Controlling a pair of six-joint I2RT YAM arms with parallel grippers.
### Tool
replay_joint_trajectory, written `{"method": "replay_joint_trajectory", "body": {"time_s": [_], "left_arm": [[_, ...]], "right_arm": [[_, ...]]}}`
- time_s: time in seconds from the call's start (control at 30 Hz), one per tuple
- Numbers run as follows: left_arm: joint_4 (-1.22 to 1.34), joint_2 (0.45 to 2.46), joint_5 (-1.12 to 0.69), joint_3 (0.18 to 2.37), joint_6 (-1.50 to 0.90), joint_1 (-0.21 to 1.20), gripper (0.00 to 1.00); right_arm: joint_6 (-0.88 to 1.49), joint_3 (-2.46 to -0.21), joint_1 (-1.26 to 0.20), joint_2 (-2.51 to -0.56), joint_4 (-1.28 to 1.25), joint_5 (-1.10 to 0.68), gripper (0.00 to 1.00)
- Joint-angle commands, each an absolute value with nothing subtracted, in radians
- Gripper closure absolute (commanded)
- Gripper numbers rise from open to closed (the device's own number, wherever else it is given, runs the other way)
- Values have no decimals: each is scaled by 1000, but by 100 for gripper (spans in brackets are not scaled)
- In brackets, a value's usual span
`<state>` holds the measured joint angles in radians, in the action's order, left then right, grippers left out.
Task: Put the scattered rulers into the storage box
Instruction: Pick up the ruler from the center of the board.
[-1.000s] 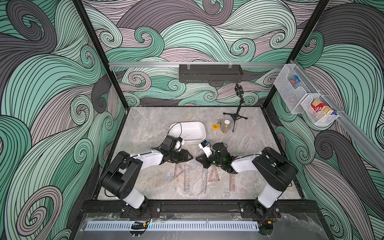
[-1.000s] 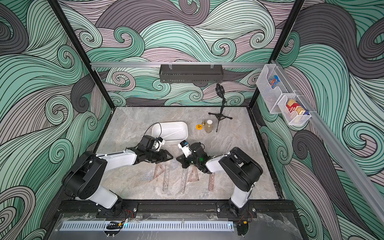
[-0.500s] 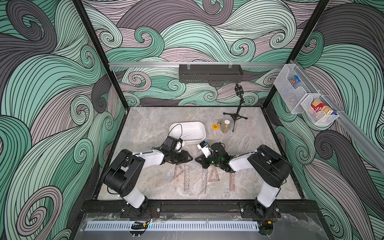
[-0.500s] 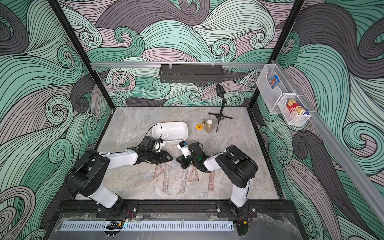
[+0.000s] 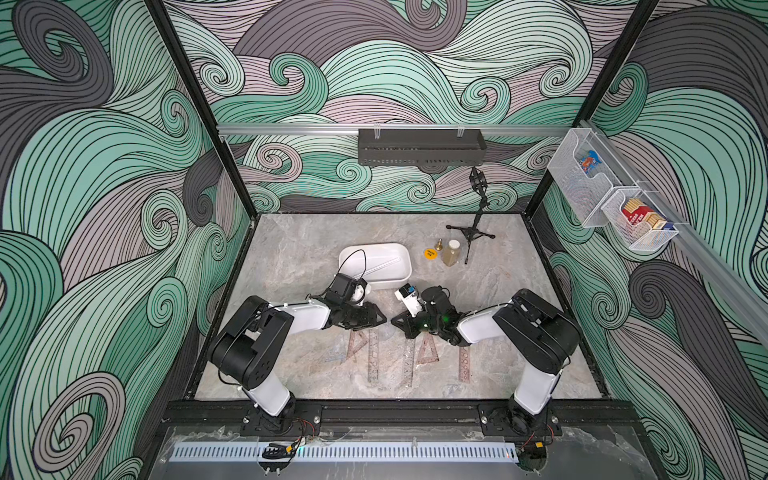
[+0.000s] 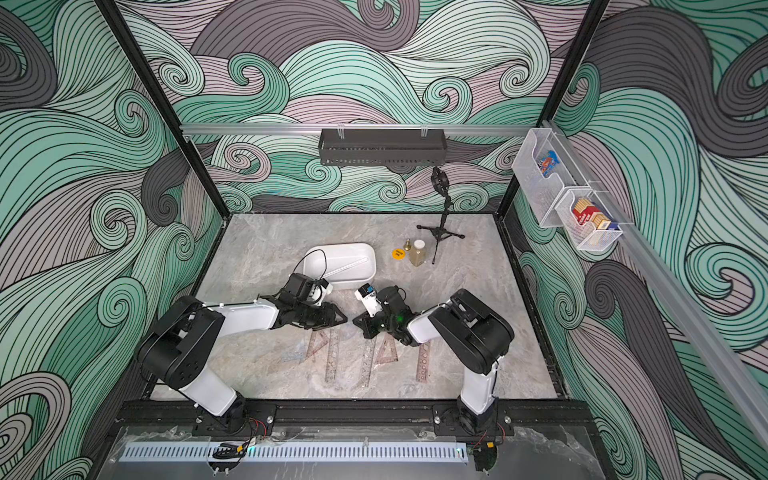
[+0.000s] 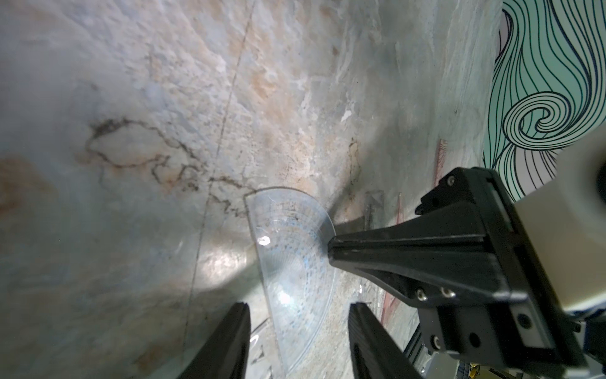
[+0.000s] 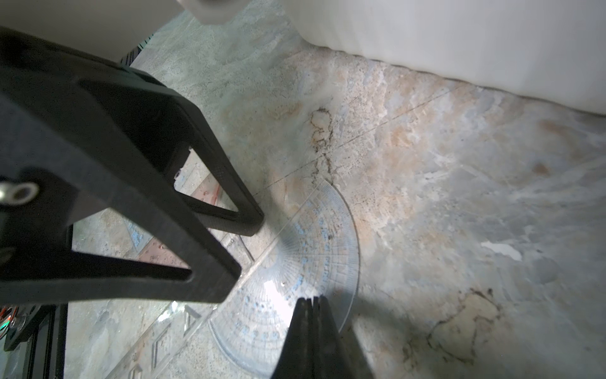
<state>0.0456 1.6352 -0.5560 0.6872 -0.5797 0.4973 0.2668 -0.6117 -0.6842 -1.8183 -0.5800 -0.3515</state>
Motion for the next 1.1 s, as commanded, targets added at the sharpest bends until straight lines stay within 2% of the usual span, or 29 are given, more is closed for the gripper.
{"method": "replay_joint_trajectory", "body": {"time_s": [0.0,1.07], "left_arm": [[42,1663,-564,709,-582,510,47],[67,1675,-565,689,-591,517,47]], "right_arm": [[251,-588,-687,-1832,-548,-342,100],[277,-519,-680,-1853,-561,-316,100]]}}
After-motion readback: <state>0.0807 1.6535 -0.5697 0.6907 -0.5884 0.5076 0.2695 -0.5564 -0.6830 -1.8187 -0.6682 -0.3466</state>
